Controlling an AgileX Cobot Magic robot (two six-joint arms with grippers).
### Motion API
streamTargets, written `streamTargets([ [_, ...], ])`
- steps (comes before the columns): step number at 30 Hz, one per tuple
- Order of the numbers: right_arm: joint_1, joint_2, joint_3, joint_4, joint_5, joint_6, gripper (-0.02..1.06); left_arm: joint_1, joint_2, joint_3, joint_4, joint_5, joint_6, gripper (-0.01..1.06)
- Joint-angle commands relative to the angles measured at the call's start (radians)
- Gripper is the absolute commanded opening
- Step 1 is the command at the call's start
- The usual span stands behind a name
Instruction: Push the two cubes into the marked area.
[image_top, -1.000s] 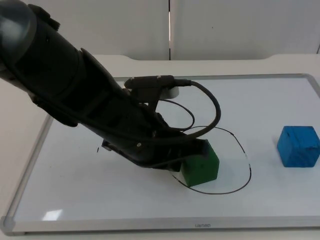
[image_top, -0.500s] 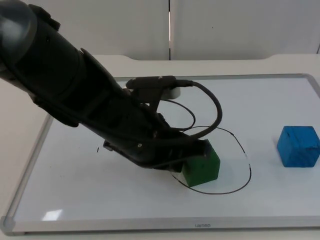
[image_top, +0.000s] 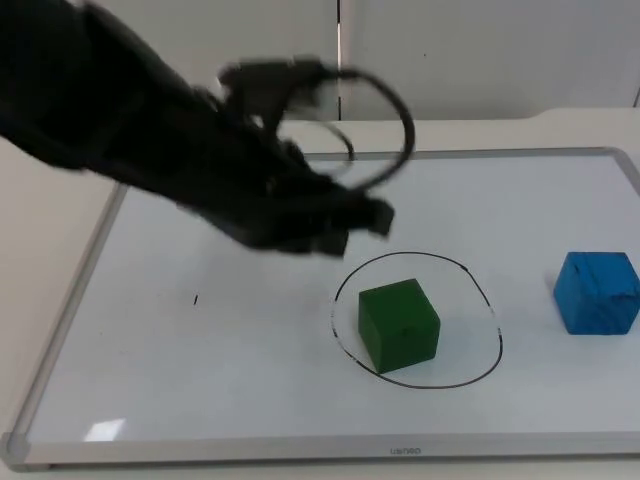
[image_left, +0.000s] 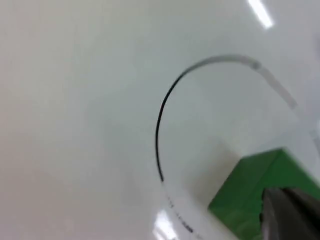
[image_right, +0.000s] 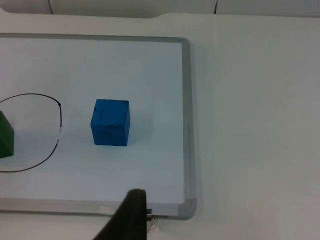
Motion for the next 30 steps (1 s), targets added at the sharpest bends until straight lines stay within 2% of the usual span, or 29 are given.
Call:
streamTargets([
  [1, -0.004, -0.004, 0.007, -0.002, -0.011, -0.001, 1.05, 0.019, -0.078, -0.003, 0.040, 0.043, 0.003, 0.00],
  [4, -0.004, -0.004, 0.007, -0.002, -0.011, -0.001, 1.05, 0.062, -0.243, -0.003, 0.076, 0.126, 0.003, 0.00],
  [13, -0.004, -0.004, 0.007, -0.002, -0.011, -0.001, 1.05, 0.092, -0.537, -0.003, 0.130, 0.171, -0.017, 0.00],
  [18, -0.004, -0.004, 0.007, -0.002, -0.011, -0.001, 1.05, 0.092, -0.645, -0.003, 0.171, 0.249, -0.035, 0.00],
  [20, -0.004, -0.004, 0.007, -0.002, -0.011, -0.001, 1.05, 0.092, -0.706, -0.003, 0.214, 0.322, -0.065, 0.00],
  [23, -0.004, -0.004, 0.007, -0.002, -0.011, -0.001, 1.05, 0.092, -0.765, -0.003, 0.287, 0.375, -0.143, 0.00],
  [30, -0.004, -0.004, 0.007, -0.002, -0.011, -0.001, 1.05, 0.092, -0.851, -0.003, 0.460, 0.409, -0.305, 0.00],
])
